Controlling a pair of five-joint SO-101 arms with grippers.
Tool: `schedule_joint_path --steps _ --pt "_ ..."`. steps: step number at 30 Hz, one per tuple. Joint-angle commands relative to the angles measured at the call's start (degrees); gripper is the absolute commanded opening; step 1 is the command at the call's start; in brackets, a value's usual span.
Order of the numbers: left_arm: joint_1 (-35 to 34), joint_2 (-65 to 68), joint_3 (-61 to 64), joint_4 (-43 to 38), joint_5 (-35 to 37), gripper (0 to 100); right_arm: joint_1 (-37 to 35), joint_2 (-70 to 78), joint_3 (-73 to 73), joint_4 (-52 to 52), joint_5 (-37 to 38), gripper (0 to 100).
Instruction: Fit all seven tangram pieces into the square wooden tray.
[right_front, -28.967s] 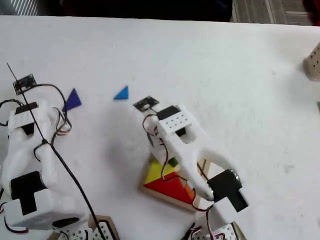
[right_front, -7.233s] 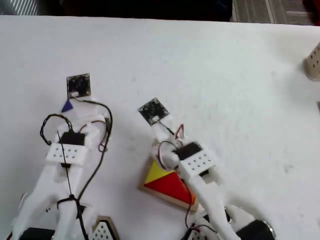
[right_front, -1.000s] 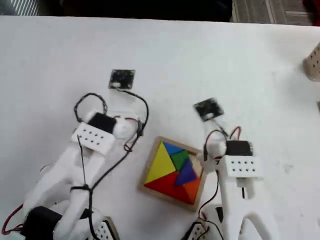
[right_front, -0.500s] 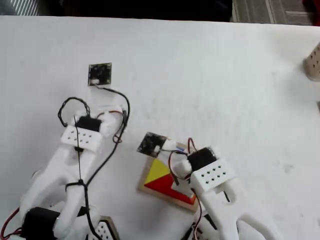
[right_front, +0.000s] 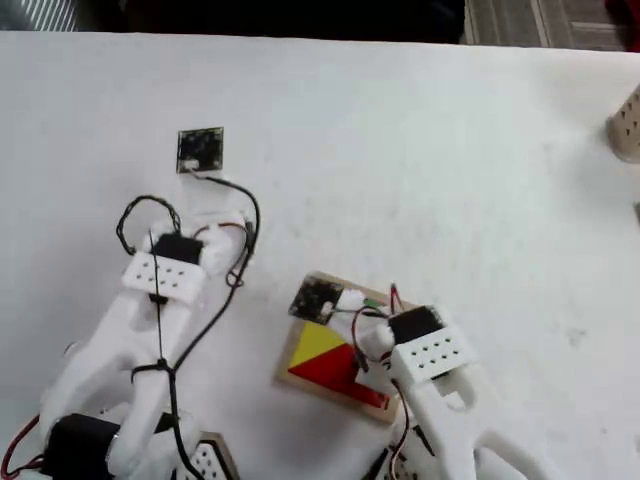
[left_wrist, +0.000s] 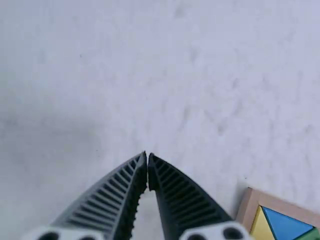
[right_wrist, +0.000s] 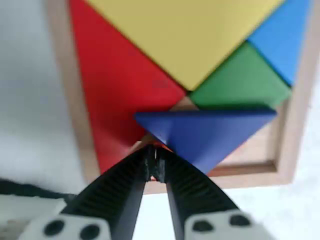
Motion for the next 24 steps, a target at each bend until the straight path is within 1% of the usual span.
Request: schedule_joint_path --steps 1,4,8,14,19,24 --pt "-0.22 -1.89 -0.18 -1.23 -0.62 2 5.32 -0.84 0.09 -2.68 0.79 1.8" --pt "-0.22 -1.80 -0.09 -1.23 -0.62 2 7.96 -1.01 0.00 -4.00 0.79 1.8" --pt "-0.22 -1.80 0.44 -1.49 -0.62 2 8.48 -1.27 -0.09 -3.47 2.37 1.8" --pt "-0.22 -1.80 0.44 -1.49 -0.62 2 9.80 -1.36 -3.60 0.22 2.20 1.8" --pt "-0.22 -1.80 0.44 -1.49 -0.62 2 11.74 -0.84 -5.27 -1.01 2.20 1.8" --pt "-0.22 -1.80 0.44 -1.49 -0.62 2 11.21 -0.75 -1.58 -4.00 2.20 1.8"
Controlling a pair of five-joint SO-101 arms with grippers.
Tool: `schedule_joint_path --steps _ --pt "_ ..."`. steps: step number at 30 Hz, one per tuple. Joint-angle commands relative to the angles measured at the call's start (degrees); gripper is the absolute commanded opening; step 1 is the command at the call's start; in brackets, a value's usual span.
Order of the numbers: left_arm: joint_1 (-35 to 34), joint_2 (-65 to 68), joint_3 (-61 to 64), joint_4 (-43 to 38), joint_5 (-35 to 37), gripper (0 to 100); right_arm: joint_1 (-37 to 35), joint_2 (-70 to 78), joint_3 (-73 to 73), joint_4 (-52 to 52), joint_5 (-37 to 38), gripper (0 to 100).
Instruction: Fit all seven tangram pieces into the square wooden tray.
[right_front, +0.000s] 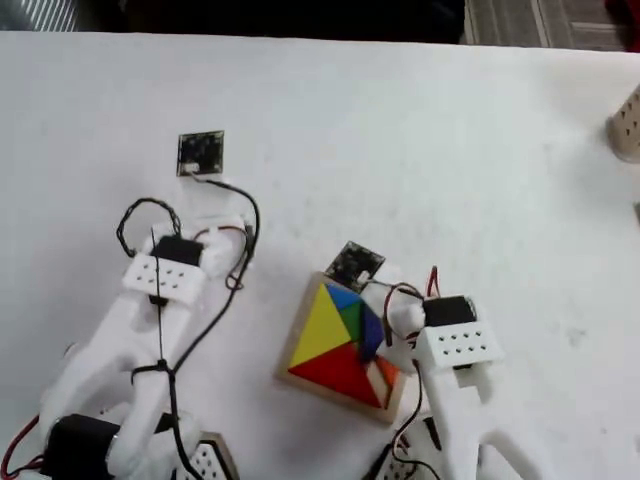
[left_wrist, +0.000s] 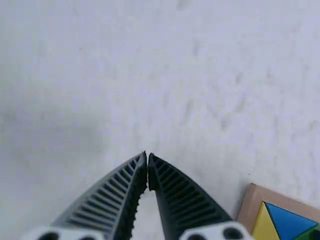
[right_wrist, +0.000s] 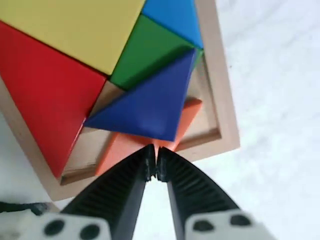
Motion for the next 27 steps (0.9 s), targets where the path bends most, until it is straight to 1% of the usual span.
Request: schedule_joint_path --steps 1,5,8,11,15,19,21,24,27 --pt "-0.22 -1.80 -0.53 -1.49 -0.62 2 0.04 -0.31 1.85 -2.33 0.53 1.8" --pt "-0.22 -1.80 -0.53 -1.49 -0.62 2 -2.33 -0.40 5.01 -2.42 0.88 1.8" --pt "-0.22 -1.80 -0.53 -1.49 -0.62 2 -5.05 -0.84 5.45 0.22 1.41 1.8" --pt "-0.22 -1.80 -0.53 -1.49 -0.62 2 -8.04 -0.84 5.54 3.30 5.63 1.8" --pt "-0.22 -1.80 -0.53 -1.49 -0.62 2 -9.63 -0.84 5.36 5.14 9.14 1.8" --pt "-0.22 -1.80 -0.62 -1.49 -0.62 2 -8.92 -0.92 3.16 9.54 16.09 1.8" --pt "-0.22 -1.80 -0.62 -1.49 -0.62 2 -6.99 -0.92 -0.35 12.35 17.41 1.8" --pt "-0.22 -1.80 -0.70 -1.49 -0.62 2 -3.30 -0.92 -8.09 16.04 17.23 1.8" --pt "-0.22 -1.80 -0.79 -1.49 -0.62 2 -1.89 -0.92 -14.77 18.95 12.31 1.8"
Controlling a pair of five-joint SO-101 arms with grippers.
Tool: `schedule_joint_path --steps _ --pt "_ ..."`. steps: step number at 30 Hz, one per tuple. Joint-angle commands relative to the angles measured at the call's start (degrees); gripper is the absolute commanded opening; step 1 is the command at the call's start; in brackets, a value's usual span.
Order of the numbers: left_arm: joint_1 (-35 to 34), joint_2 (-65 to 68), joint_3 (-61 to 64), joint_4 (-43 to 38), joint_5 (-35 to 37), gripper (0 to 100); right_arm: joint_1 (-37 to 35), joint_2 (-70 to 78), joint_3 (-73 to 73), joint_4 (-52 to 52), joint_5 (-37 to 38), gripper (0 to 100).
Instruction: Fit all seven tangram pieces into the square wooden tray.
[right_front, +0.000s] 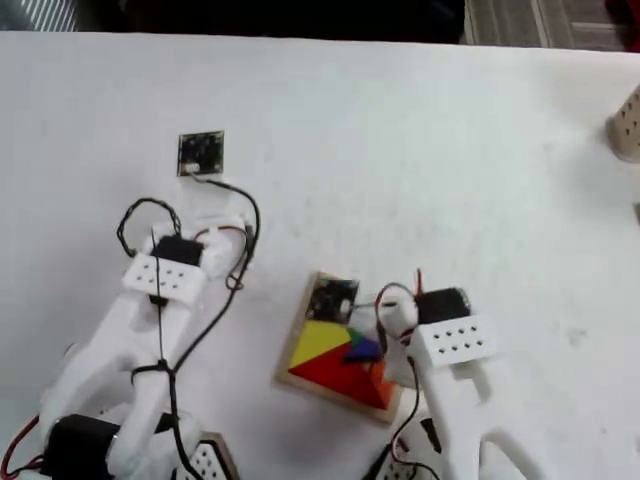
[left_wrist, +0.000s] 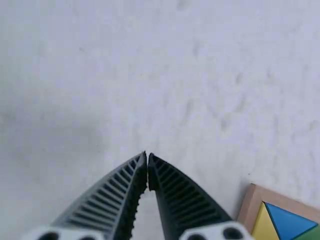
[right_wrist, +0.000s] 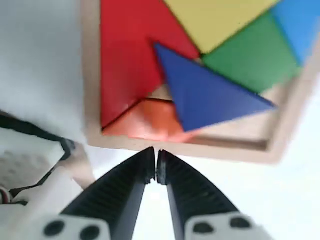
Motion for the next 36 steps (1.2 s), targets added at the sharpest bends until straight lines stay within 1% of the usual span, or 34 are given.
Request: schedule_joint_path --steps 1,5,8,13,19,25,31,36 --pt "-0.22 -1.80 -0.79 -1.49 -0.62 2 1.45 -0.84 -8.53 2.51 -5.63 1.8" --pt "-0.22 -1.80 -0.79 -1.49 -0.62 2 -1.36 -0.31 -7.47 -1.98 -14.51 1.8" --pt "-0.22 -1.80 -0.79 -1.49 -0.62 2 -5.05 -0.31 -2.64 -6.73 -18.64 1.8" --pt "-0.22 -1.80 -0.70 -1.49 -0.62 2 -11.12 -0.84 3.25 -7.96 -18.90 1.8" --pt "-0.22 -1.80 -0.62 -1.49 -0.62 2 -11.47 -0.40 3.43 -8.40 -18.90 1.8" --pt "-0.31 -1.80 -0.62 -1.49 -0.62 2 -6.55 -0.31 6.59 -15.16 -18.81 1.8" --pt "-0.22 -1.80 -0.53 -1.49 -0.70 2 -2.15 -0.84 6.42 -15.78 -16.79 1.8" --pt "-0.22 -1.80 -0.53 -1.49 -0.70 2 1.80 -0.40 3.96 -16.40 -16.70 1.8"
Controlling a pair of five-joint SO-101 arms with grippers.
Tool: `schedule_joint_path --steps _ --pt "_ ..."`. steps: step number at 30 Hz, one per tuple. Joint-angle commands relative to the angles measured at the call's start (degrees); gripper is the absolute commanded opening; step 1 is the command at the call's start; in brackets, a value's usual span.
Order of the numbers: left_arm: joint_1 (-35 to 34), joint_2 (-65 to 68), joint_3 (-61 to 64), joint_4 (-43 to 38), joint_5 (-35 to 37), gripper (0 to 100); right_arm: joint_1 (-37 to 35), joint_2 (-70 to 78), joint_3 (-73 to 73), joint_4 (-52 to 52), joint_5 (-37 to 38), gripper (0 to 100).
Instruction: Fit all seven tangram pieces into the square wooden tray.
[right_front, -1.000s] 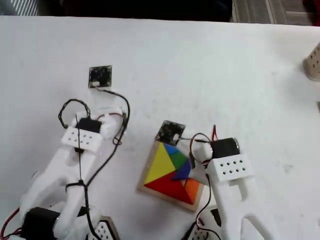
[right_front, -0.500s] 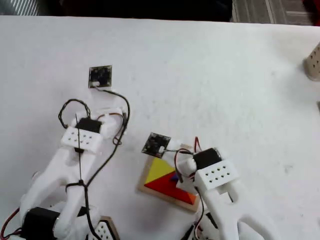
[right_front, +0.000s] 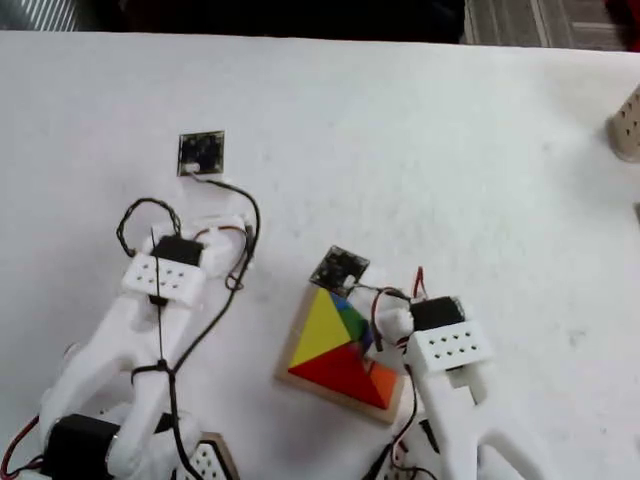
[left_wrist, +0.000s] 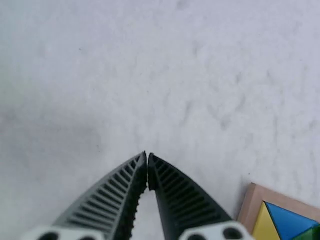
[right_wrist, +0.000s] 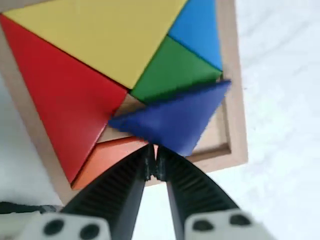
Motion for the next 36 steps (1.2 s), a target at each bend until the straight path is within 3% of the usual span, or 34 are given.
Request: schedule_joint_path --steps 1,8,13,17,22,30,36 --pt "-0.22 -1.80 -0.53 -1.49 -0.44 2 3.12 -0.31 -2.73 -1.71 0.97 1.8" --pt "-0.22 -1.80 -0.53 -1.49 -0.53 2 5.14 -0.75 -3.25 -3.47 0.88 1.8" --pt "-0.22 -1.80 -0.53 -1.49 -0.53 2 4.44 -0.75 -9.93 2.33 -3.08 1.8" --pt "-0.22 -1.80 -0.53 -1.49 -0.44 2 -1.63 -0.31 -14.07 4.26 -10.81 1.8" --pt "-0.22 -1.80 -0.53 -1.49 -0.53 2 -9.10 -0.22 -10.02 -1.54 -17.67 1.8" --pt "-0.22 -1.80 -0.53 -1.49 -0.53 2 -8.75 -0.22 3.16 -13.67 -17.85 1.8" --pt "-0.40 -1.80 -0.53 -1.49 -0.53 2 -0.48 -0.31 4.04 -13.76 -14.95 1.8"
